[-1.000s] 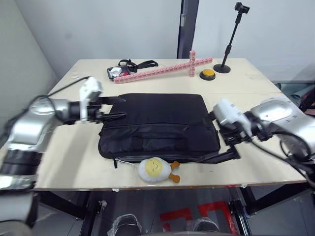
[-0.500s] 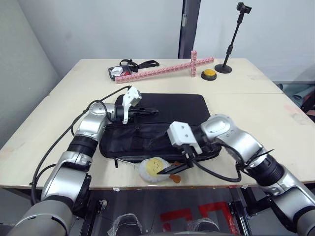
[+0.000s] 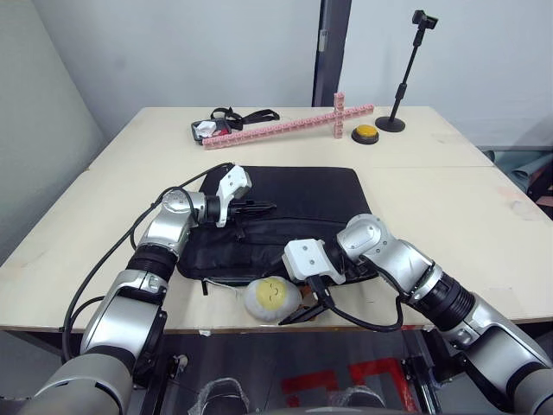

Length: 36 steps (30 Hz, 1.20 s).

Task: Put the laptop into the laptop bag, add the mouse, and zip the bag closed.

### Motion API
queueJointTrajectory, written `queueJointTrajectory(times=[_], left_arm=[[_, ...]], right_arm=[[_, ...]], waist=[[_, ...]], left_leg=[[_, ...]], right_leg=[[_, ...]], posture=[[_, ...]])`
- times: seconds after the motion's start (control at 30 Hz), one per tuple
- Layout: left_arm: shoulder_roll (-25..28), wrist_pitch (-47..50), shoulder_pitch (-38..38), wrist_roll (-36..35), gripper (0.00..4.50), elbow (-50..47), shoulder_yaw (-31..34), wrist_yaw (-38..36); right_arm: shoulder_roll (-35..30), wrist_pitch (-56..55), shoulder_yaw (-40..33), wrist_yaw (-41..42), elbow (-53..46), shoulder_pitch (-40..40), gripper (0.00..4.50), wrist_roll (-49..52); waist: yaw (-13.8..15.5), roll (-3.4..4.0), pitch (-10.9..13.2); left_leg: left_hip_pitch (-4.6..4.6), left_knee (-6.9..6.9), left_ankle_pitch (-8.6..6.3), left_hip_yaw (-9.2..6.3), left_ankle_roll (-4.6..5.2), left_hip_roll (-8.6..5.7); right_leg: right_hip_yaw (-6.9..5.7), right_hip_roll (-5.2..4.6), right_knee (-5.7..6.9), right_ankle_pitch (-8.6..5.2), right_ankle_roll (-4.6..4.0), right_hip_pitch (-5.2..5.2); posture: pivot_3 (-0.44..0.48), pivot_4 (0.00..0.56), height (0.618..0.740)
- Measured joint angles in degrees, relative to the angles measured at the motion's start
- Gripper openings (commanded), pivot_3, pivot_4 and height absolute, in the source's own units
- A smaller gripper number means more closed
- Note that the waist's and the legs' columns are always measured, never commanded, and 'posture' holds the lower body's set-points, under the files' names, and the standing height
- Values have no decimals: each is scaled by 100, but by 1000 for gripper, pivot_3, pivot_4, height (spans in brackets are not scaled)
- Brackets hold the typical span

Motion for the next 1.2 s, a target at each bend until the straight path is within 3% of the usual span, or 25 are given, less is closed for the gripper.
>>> queueJointTrajectory(times=[0.2, 0.37, 0.8, 1.2], left_arm=[[2, 87, 107, -1, 0, -149, 50, 2], [-12, 16, 123, 4, 0, -118, 54, 5], [-131, -521, -14, 112, 0, 473, -8, -7], [-158, -725, -52, 115, 0, 662, -13, 4]], right_arm=[[71, -274, 73, 54, 157, 2, 1524, -203], [-71, -502, 27, 65, 153, 222, 17, -203], [-1658, -233, -863, 321, -778, 940, 17, 138], [-3201, -259, -2202, 437, -324, 1938, 17, 473]], waist=[[-4, 0, -1], [0, 0, -4], [45, 19, -27], [50, 30, -35]], left_leg=[[0, -1, -1, 0, 0, 0], [0, -1, -2, 0, -2, -1], [20, 0, -5, 1, 1, -5], [16, -1, -7, 5, 7, -9]], right_leg=[[0, 0, -3, 0, 0, 0], [0, -1, -6, 0, 0, 1], [3, -7, -16, -1, 1, 31], [6, -11, -31, -3, 3, 32]], posture=[[0, 150, 740], [0, 150, 740], [0, 150, 740], [0, 150, 740]])
